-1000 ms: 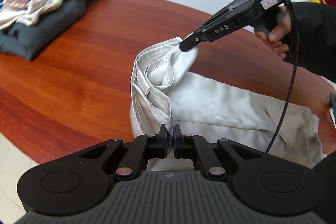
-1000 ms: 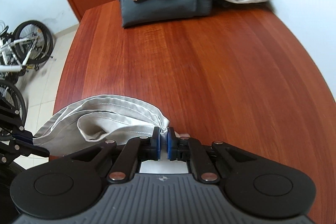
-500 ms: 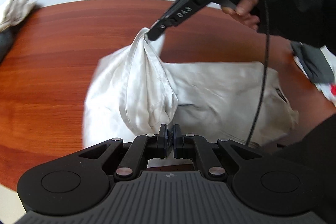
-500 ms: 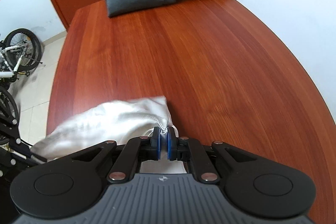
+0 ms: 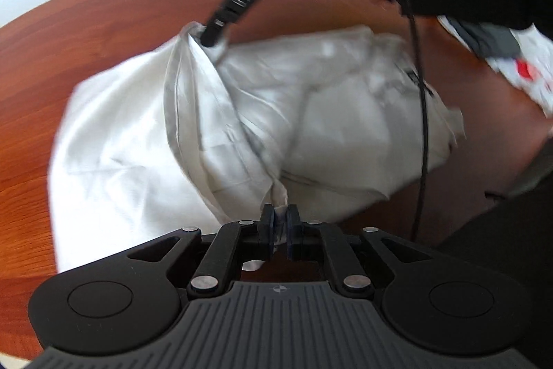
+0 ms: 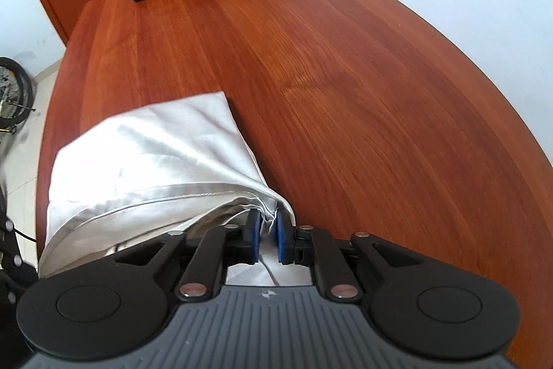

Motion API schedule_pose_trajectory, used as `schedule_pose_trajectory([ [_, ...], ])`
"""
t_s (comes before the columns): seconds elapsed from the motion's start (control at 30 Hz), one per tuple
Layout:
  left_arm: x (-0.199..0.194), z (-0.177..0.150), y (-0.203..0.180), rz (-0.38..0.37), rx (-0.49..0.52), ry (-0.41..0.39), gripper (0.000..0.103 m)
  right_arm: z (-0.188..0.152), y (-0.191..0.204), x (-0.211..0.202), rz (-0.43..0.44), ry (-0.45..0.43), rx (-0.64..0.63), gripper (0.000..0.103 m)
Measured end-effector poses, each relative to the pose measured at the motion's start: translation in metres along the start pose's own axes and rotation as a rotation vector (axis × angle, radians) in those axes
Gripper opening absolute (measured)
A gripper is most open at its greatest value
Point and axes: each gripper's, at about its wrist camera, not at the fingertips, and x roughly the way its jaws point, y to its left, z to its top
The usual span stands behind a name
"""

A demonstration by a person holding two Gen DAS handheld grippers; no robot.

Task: Fold clothes
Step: 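Pinch the hem with both grippers and fold it toward the collar, then open both grippers and release the folded shirt bundle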

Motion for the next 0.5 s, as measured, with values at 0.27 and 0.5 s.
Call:
schedule_pose_trajectory([
  [0.27,-0.022,-0.011,0.004,-0.005,-0.037,-0.048,0.025,-0.017,0.0,-0.015,-0.094,0.007,0.052,0.029],
  [0.5,-0.038,-0.015,0.026,0.073,-0.087,-0.068,0.027,-0.025,0.007,-0.035,-0.108,-0.014,0.122,0.033],
])
